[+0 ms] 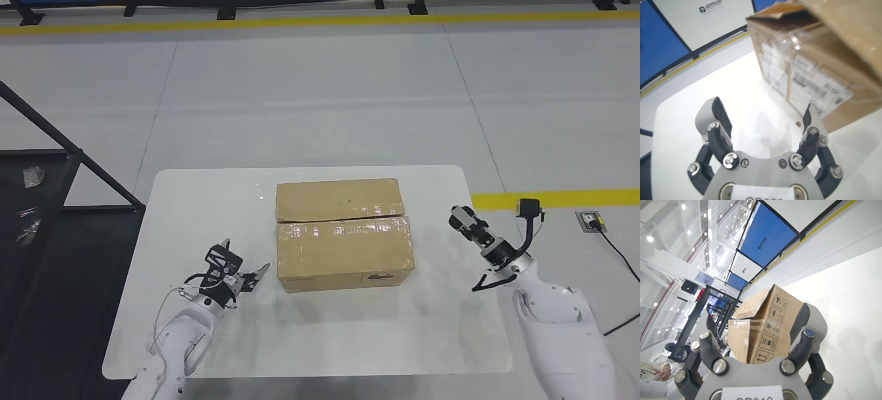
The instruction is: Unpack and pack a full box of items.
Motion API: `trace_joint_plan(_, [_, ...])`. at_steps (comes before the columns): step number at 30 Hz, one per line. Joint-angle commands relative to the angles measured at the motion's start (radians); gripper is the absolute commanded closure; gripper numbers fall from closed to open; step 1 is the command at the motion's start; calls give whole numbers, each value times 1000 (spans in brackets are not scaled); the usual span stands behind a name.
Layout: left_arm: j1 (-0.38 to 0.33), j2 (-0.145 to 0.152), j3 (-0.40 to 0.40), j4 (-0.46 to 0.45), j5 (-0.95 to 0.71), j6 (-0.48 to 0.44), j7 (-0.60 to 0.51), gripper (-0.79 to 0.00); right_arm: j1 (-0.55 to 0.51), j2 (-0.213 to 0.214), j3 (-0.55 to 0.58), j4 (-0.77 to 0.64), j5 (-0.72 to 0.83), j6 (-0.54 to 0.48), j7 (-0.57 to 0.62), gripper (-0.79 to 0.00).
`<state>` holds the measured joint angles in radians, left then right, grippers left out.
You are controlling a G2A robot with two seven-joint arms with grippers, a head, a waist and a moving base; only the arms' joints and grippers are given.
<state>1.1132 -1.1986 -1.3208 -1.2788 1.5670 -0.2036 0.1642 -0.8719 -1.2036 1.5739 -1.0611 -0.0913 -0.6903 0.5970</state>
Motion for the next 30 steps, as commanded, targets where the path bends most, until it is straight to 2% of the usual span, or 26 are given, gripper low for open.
trace_joint_plan(1, [-32,-5,11,56,-17,-3,13,-785,-5,2,0,-5,0,0,-2,-785])
trace_joint_plan(4, [-85,-13,35,132,-30,-14,24,-785,-14,6,-1,-15,2,3,-8,-785])
trace_joint_plan(13, [-90,-14,38,137,-33,-16,23,-785,-66,20,21,-55,8,10,-27,-785])
trace_joint_plan(14, [-94,-16,42,138,-12,20,-2,-785,-70,21,21,-56,14,12,-30,-785])
trace_joint_plan(16, [-113,-24,63,154,-23,33,-22,-785,-74,22,19,-58,19,13,-32,-785])
trace_joint_plan(26, [-311,-90,205,404,-83,90,19,-785,-126,38,50,-95,25,12,-50,-785])
trace_joint_plan(30, [-363,-117,245,489,-93,161,61,-785,-148,44,66,-121,28,22,-53,-785])
